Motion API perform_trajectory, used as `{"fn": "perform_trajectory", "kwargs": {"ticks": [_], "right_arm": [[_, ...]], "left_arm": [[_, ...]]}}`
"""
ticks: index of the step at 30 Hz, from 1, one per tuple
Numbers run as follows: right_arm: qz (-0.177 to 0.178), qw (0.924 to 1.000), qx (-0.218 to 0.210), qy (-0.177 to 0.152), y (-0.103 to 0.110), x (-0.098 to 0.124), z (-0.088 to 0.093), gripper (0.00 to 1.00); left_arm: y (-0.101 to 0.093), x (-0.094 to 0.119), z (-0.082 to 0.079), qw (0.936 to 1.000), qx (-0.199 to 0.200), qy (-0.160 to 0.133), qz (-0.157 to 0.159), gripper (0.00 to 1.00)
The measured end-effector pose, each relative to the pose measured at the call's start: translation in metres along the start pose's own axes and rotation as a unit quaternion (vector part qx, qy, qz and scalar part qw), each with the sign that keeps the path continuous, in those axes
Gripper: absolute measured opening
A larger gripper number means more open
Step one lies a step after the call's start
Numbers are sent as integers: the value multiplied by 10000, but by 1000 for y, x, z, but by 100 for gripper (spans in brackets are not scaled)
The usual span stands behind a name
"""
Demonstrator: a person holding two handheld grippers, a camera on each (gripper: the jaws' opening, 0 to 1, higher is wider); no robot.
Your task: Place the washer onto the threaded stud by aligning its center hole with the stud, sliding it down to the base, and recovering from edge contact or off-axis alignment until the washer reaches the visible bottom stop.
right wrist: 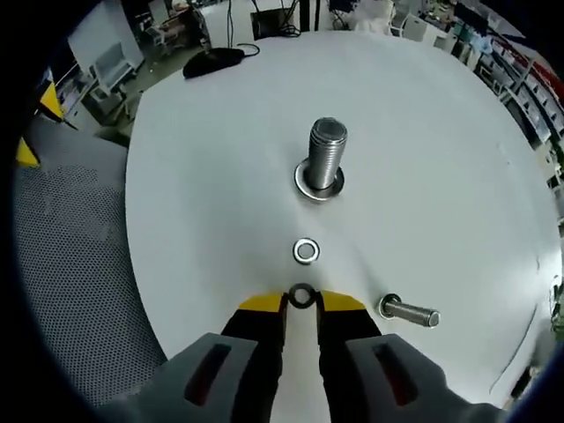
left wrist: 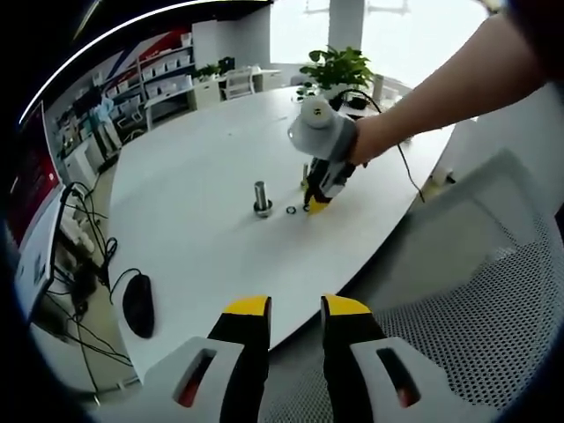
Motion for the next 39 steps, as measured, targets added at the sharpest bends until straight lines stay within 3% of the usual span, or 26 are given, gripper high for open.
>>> {"fn": "perform_trajectory", "kwargs": {"ticks": [8,11,15,18,23,33,39], "right_arm": [[-5,9957,-35,922,2,1,-6,15],[76,9933,-221,1133,5,0,-7,15],[153,9904,-111,1366,6,0,-9,16],[143,9898,-206,1401,6,1,-9,16],[251,9906,-492,1251,9,4,-6,16],[405,9960,-728,310,13,2,1,15],[637,9945,-830,95,12,3,1,15]], "left_arm": [[0,0,-1,10000,-10,-9,5,20],[0,0,-1,10000,-15,-8,6,20],[1,0,-1,10000,-1,-19,1,20],[1,0,-1,10000,2,-24,6,20],[1,-1,-2,10000,6,-39,20,20],[1,0,-3,10000,27,-88,11,20],[1,0,-4,9999,33,-141,19,20]]}}
Point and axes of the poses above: the point that each gripper's makers call its tool centre point, and the gripper's own axes: x roughly backward along the fingers, y roughly to its left, z roughly out of its underside, the point moved 4 cm from there along x, roughly backward along the fingers, and after that the axes turned 12 degrees about -z, right-handed, at the moved point
